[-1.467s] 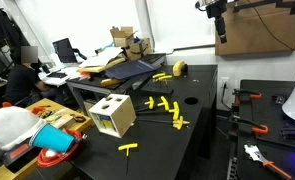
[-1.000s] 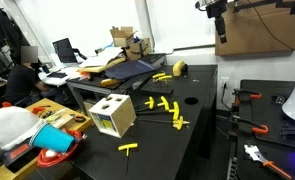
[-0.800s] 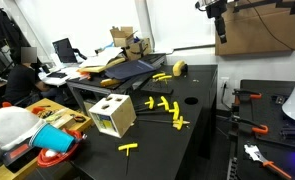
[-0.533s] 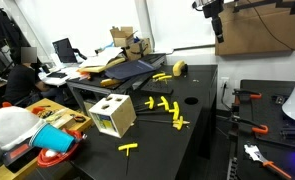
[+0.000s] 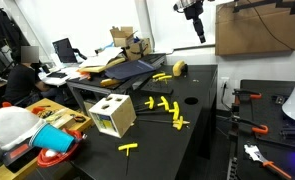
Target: Take the two yellow objects off of their holder
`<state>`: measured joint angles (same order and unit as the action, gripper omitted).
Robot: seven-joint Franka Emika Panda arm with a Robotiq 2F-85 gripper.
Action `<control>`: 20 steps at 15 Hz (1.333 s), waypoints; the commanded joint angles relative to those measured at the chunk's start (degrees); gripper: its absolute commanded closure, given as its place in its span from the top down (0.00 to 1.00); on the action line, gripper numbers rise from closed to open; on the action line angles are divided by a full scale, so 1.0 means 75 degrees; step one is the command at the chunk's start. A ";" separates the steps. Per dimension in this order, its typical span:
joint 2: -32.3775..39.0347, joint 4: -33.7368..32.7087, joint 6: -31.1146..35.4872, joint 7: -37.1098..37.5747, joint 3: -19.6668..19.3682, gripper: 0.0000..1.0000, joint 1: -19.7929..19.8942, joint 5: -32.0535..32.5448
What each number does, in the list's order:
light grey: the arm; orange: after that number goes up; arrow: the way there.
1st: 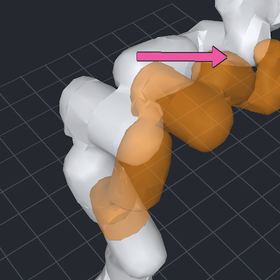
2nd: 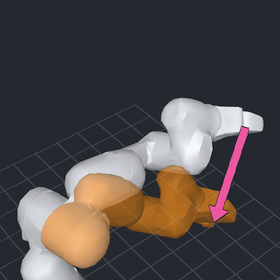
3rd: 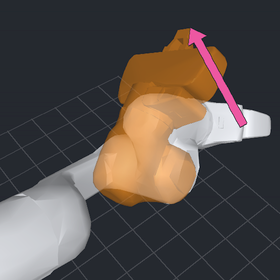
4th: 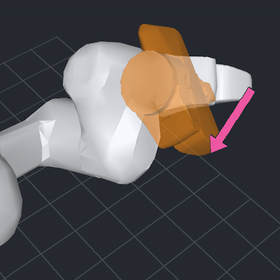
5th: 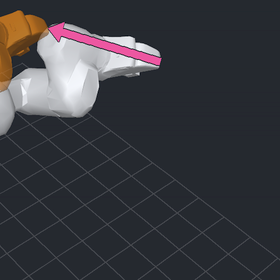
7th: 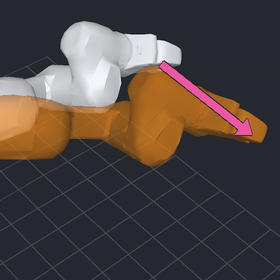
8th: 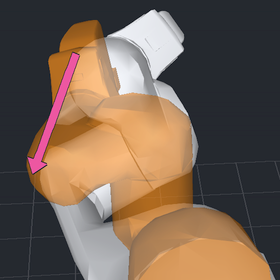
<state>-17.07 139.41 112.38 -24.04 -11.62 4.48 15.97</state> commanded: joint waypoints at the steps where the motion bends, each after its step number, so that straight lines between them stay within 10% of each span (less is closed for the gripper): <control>1: 0.1482 -0.1390 0.0092 -0.0914 -0.0127 1.00 -0.0046 -0.0565; 12: 0.4402 -0.4869 -0.0187 -0.3605 0.0372 1.00 0.0883 -0.2593; 20: 0.5094 -0.5210 0.0045 -0.3868 0.1005 1.00 0.1045 -0.2819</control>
<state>20.18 101.26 113.44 -51.63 -5.47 11.75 -5.02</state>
